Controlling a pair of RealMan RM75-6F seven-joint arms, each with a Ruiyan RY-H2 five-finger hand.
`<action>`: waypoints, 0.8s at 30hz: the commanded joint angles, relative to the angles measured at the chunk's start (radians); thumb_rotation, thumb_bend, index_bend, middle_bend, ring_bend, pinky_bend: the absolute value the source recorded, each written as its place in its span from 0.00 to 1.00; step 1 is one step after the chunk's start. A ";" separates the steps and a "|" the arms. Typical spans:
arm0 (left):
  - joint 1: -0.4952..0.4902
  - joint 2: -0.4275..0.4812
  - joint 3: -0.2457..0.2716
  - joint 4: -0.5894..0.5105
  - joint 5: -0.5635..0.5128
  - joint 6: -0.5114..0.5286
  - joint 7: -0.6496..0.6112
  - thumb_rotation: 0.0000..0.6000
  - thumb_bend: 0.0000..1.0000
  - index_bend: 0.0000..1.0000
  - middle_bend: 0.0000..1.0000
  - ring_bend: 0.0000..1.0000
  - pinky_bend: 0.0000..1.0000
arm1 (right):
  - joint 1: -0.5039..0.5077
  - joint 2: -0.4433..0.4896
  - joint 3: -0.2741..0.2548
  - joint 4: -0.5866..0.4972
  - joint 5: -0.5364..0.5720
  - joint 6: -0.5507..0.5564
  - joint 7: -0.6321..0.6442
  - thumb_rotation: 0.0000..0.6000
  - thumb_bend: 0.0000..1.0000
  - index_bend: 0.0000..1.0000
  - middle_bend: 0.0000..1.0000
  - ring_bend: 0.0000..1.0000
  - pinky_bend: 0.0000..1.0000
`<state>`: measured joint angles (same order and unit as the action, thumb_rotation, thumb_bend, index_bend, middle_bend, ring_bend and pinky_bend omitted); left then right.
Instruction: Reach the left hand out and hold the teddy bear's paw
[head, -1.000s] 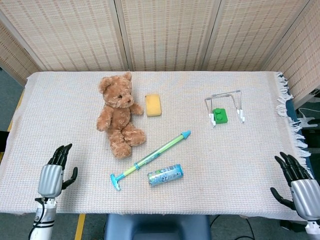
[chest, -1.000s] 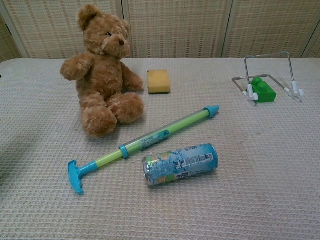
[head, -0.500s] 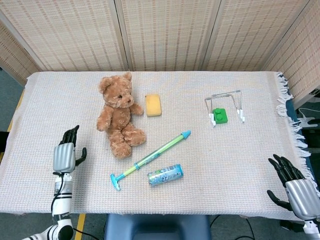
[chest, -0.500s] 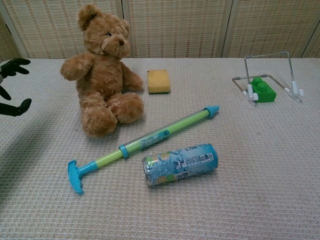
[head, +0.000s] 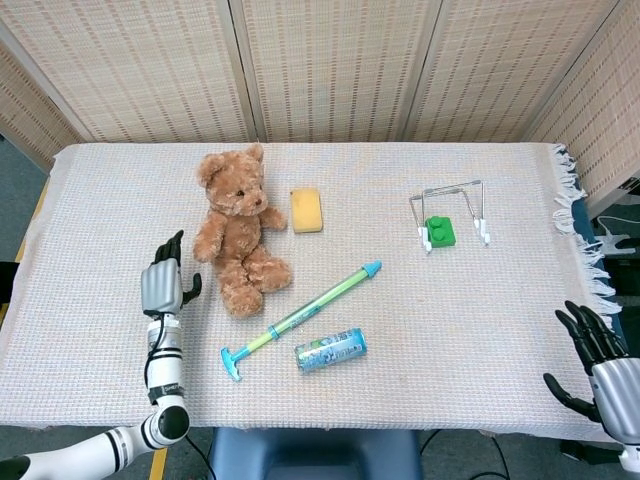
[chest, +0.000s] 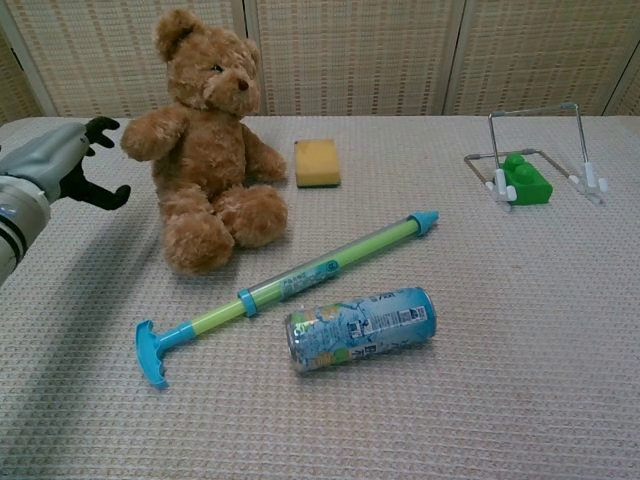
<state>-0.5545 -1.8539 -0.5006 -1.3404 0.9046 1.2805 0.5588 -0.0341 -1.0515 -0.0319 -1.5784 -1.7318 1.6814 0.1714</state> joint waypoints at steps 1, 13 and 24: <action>-0.028 -0.025 -0.032 0.008 -0.048 0.016 0.016 1.00 0.42 0.00 0.10 0.13 0.36 | 0.000 0.001 0.000 0.003 0.001 -0.004 0.004 1.00 0.16 0.00 0.00 0.00 0.21; -0.054 0.030 -0.126 -0.183 -0.218 -0.002 -0.023 1.00 0.42 0.00 0.11 0.14 0.36 | 0.004 0.017 -0.011 -0.009 -0.001 -0.020 0.017 1.00 0.16 0.00 0.00 0.00 0.21; -0.094 0.040 -0.135 -0.227 -0.267 0.001 -0.101 1.00 0.42 0.00 0.11 0.14 0.36 | 0.005 0.027 -0.016 -0.012 -0.003 -0.026 0.029 1.00 0.16 0.00 0.00 0.00 0.21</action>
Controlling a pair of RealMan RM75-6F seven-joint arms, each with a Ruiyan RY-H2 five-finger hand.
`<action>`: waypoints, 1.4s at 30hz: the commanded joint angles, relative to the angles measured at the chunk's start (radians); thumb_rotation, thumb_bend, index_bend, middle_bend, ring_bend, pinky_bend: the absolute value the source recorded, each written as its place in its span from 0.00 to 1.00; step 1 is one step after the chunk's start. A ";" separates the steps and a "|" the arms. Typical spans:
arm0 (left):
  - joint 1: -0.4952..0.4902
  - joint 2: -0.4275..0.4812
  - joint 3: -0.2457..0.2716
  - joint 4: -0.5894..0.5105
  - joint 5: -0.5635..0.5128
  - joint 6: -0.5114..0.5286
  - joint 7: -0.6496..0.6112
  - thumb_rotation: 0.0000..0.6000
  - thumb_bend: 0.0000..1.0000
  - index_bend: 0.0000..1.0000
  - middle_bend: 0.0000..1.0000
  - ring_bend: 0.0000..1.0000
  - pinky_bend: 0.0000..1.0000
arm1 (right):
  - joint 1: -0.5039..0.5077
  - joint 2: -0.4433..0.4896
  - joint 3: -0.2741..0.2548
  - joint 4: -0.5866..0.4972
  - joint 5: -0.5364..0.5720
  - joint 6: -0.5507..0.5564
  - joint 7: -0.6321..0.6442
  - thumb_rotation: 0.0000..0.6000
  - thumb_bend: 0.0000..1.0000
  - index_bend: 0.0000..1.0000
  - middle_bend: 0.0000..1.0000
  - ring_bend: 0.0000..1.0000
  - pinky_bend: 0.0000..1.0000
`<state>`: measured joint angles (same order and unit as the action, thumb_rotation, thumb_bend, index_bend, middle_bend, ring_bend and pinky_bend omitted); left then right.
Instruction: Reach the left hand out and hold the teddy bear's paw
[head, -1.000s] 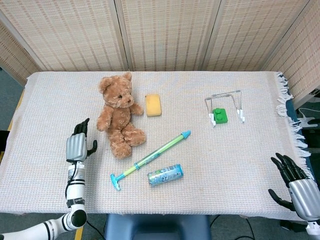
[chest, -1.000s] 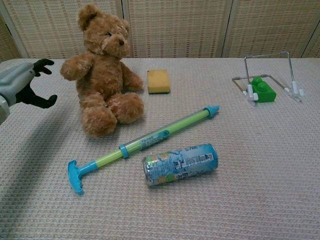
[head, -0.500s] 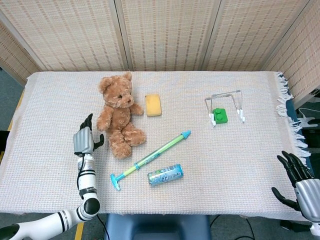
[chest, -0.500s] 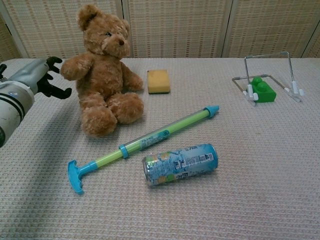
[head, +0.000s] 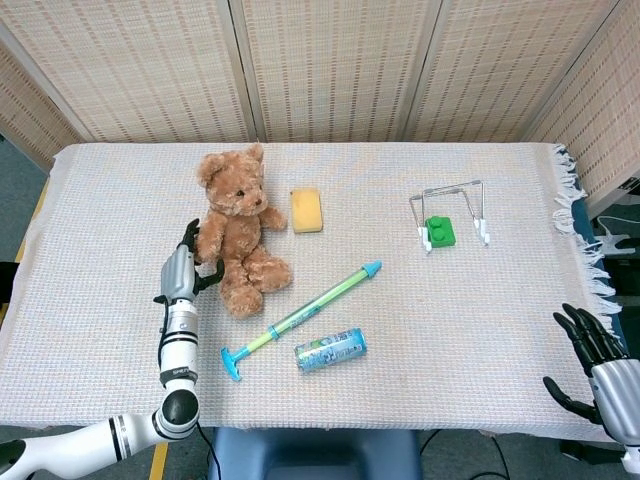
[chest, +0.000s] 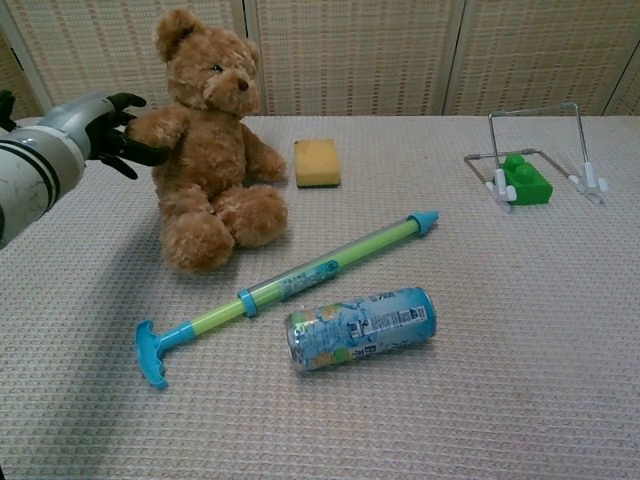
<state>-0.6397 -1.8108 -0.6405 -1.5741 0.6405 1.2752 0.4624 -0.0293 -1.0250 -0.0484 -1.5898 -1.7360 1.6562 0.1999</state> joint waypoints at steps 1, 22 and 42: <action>-0.014 -0.006 0.008 0.012 -0.002 0.012 -0.004 1.00 0.42 0.00 0.12 0.14 0.36 | 0.001 0.001 0.001 0.000 0.002 -0.002 0.001 1.00 0.16 0.00 0.00 0.00 0.21; -0.071 -0.067 0.071 0.161 0.048 0.105 -0.030 1.00 0.46 0.07 0.24 0.25 0.43 | 0.002 0.004 -0.001 -0.004 0.003 -0.006 0.000 1.00 0.16 0.00 0.00 0.00 0.21; -0.076 -0.101 0.108 0.252 0.126 0.130 -0.077 1.00 0.53 0.19 0.44 0.42 0.61 | 0.005 0.005 -0.003 -0.008 0.005 -0.015 -0.003 1.00 0.16 0.00 0.00 0.00 0.21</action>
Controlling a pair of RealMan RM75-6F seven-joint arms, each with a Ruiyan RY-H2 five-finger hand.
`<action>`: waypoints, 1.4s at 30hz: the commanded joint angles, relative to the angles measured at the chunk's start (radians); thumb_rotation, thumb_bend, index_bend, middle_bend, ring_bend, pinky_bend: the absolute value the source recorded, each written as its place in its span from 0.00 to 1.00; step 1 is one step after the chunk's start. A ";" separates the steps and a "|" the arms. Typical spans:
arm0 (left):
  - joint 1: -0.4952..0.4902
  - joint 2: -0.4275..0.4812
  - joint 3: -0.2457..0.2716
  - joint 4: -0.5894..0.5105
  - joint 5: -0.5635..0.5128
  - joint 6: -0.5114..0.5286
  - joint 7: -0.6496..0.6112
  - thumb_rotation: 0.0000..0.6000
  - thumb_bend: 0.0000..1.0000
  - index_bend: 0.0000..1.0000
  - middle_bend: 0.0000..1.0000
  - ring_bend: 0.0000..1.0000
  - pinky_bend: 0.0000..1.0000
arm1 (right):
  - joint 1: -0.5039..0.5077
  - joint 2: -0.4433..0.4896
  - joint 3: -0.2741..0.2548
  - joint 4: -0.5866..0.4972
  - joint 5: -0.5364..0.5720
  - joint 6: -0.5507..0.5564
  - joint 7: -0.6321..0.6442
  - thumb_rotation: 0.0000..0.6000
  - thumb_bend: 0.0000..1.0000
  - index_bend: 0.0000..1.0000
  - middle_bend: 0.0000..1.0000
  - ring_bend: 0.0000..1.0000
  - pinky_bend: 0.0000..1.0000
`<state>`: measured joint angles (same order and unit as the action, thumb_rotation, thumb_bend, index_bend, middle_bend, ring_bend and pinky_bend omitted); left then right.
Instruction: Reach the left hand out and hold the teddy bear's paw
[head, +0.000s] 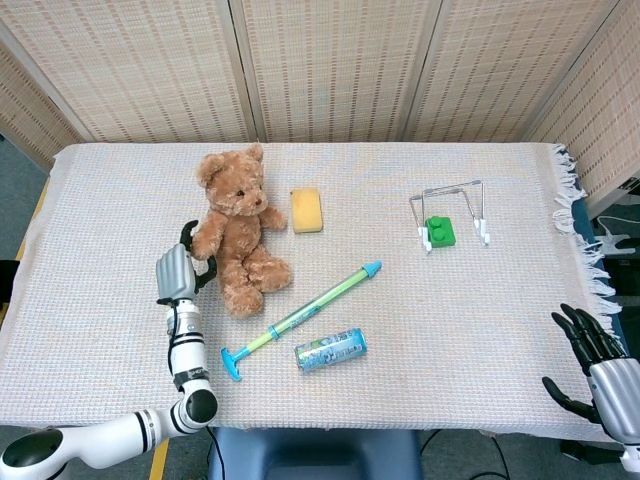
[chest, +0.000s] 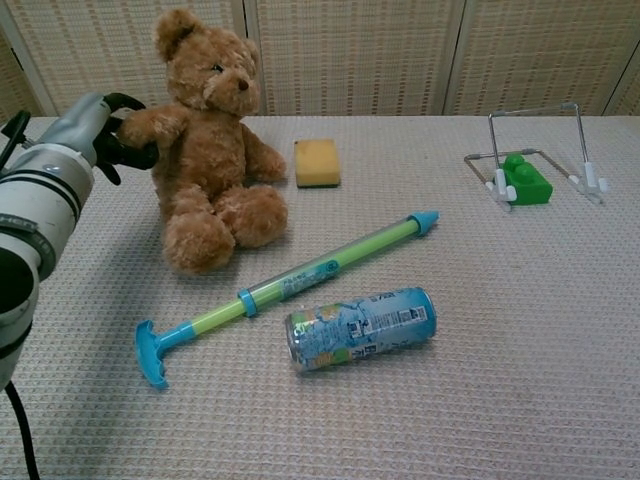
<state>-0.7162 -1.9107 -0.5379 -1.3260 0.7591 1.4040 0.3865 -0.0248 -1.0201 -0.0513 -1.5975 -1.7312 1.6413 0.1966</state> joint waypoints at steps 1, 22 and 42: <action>0.001 -0.002 0.008 0.006 0.013 0.001 -0.004 1.00 0.53 0.20 0.44 0.42 0.61 | 0.000 0.000 0.000 0.000 0.000 0.000 0.000 1.00 0.16 0.00 0.00 0.00 0.21; 0.016 -0.021 0.025 0.039 0.087 -0.003 -0.063 1.00 0.53 0.21 0.45 0.42 0.61 | 0.002 0.000 0.000 -0.003 0.004 -0.005 -0.003 1.00 0.16 0.00 0.00 0.00 0.21; 0.030 -0.016 0.032 0.027 0.096 -0.017 -0.050 1.00 0.53 0.23 0.47 0.42 0.61 | 0.003 0.000 0.001 -0.007 0.009 -0.012 -0.008 1.00 0.16 0.00 0.00 0.00 0.21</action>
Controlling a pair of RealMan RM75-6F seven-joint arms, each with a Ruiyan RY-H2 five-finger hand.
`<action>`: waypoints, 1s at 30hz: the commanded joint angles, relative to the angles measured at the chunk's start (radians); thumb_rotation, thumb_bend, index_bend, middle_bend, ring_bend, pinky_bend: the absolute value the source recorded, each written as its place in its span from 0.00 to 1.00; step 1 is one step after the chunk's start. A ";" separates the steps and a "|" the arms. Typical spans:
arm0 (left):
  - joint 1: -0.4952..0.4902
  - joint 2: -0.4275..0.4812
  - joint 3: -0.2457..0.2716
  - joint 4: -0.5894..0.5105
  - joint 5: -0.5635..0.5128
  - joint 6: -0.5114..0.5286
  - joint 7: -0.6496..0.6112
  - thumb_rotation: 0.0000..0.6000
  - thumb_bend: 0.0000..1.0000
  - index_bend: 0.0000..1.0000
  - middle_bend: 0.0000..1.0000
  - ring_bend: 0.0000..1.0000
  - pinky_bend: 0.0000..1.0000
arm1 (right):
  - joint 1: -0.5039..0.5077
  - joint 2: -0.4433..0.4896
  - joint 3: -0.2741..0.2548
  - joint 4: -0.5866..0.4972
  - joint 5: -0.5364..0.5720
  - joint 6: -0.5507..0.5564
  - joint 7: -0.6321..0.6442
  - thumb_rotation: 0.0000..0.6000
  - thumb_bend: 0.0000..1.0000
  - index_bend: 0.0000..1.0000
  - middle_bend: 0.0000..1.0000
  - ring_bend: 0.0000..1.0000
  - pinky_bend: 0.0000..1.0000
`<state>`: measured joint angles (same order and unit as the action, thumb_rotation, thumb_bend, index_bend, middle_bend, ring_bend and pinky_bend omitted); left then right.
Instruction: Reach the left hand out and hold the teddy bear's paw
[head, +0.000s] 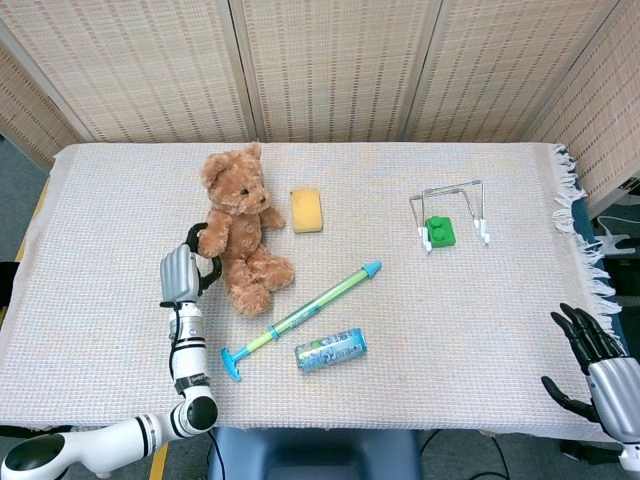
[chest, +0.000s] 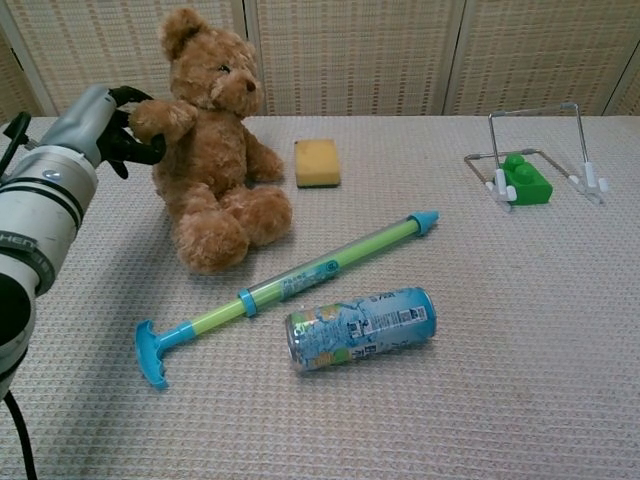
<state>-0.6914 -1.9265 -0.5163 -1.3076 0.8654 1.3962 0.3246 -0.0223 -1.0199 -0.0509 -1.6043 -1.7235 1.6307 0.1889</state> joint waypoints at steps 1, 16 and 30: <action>0.007 -0.002 0.015 0.016 -0.015 -0.017 0.014 1.00 0.53 0.23 0.47 0.42 0.61 | 0.001 0.000 0.001 -0.001 0.003 -0.003 -0.001 1.00 0.16 0.00 0.00 0.00 0.21; 0.011 0.006 0.018 -0.005 0.017 -0.005 0.013 1.00 0.53 0.23 0.47 0.42 0.61 | 0.001 -0.001 0.002 -0.002 0.004 -0.003 -0.004 1.00 0.16 0.00 0.00 0.00 0.21; 0.013 0.008 0.014 -0.004 0.032 -0.009 0.005 1.00 0.53 0.23 0.47 0.43 0.61 | 0.002 0.001 0.002 -0.008 0.008 -0.011 -0.009 1.00 0.16 0.00 0.00 0.00 0.21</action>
<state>-0.6791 -1.9220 -0.5042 -1.3079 0.8948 1.3843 0.3259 -0.0198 -1.0192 -0.0492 -1.6118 -1.7151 1.6203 0.1798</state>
